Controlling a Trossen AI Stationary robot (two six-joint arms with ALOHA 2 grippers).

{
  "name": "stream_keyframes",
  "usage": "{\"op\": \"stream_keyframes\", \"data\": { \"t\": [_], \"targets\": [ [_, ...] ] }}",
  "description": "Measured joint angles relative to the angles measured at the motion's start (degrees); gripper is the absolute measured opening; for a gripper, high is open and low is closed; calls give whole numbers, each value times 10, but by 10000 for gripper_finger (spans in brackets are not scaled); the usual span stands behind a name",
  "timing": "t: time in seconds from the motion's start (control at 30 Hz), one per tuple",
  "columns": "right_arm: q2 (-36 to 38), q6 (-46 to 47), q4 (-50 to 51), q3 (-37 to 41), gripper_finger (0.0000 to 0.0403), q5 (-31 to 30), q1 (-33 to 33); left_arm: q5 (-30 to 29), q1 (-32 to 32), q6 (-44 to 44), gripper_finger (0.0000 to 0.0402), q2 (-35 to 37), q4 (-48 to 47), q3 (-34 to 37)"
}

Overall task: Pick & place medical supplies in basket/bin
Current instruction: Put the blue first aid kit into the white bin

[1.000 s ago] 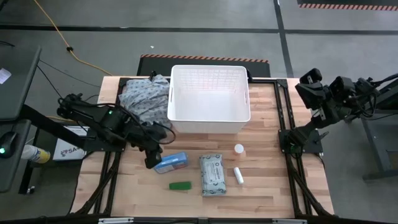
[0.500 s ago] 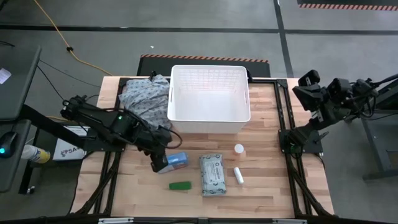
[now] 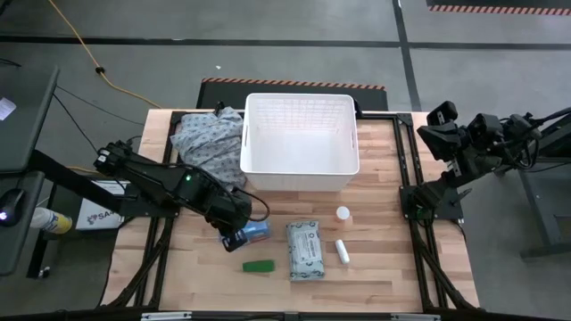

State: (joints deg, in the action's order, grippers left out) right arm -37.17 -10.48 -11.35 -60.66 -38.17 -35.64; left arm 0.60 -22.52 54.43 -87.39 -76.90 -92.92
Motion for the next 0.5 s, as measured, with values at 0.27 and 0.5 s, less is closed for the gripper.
{"op": "stream_keyframes", "data": {
  "t": [0.27,0.5],
  "targets": [
    [0,0,8,0,0,0,0,-42,0,0,108,-3,-27,0],
    [0,0,13,0,0,0,0,-56,0,3,228,-4,-26,0]
  ]
}}
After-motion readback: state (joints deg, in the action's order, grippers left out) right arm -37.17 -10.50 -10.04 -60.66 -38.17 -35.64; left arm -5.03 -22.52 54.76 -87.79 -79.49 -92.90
